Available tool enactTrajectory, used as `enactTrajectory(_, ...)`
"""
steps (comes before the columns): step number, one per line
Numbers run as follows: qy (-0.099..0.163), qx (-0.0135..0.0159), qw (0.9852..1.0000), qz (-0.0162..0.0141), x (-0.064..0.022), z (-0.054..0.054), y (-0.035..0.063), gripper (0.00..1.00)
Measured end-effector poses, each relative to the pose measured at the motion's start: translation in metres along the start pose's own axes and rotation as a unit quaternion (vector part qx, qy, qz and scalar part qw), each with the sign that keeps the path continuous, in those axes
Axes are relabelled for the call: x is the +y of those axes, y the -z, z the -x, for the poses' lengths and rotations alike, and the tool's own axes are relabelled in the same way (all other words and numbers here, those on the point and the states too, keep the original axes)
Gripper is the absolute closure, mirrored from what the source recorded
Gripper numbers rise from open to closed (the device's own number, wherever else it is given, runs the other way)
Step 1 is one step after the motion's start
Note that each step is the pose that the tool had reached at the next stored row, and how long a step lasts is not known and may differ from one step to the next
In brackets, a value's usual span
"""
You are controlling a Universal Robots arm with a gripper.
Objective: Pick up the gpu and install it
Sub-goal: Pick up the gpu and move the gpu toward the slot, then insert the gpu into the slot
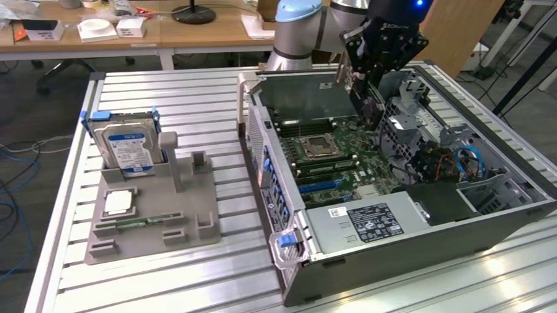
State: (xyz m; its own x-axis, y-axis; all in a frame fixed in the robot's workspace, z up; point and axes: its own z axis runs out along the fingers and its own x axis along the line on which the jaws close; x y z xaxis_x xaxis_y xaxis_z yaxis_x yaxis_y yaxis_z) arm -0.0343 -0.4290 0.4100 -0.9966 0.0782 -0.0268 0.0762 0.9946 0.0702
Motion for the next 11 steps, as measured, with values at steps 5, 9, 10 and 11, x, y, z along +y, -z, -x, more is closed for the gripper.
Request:
enactTrajectory(5,0.000,0.0000,1.0000,0.0001,0.0000,0.0000,-0.0001,0.74)
enactTrajectory(9,0.000,0.0000,1.0000,0.0000,0.0001,0.0000,0.0000,0.74)
enactTrajectory(10,0.000,0.0000,1.0000,0.0001,0.0001,0.0000,-0.0001,0.74)
enactTrajectory(11,0.000,0.0000,1.0000,0.0000,0.0001,0.0000,0.0000,0.74)
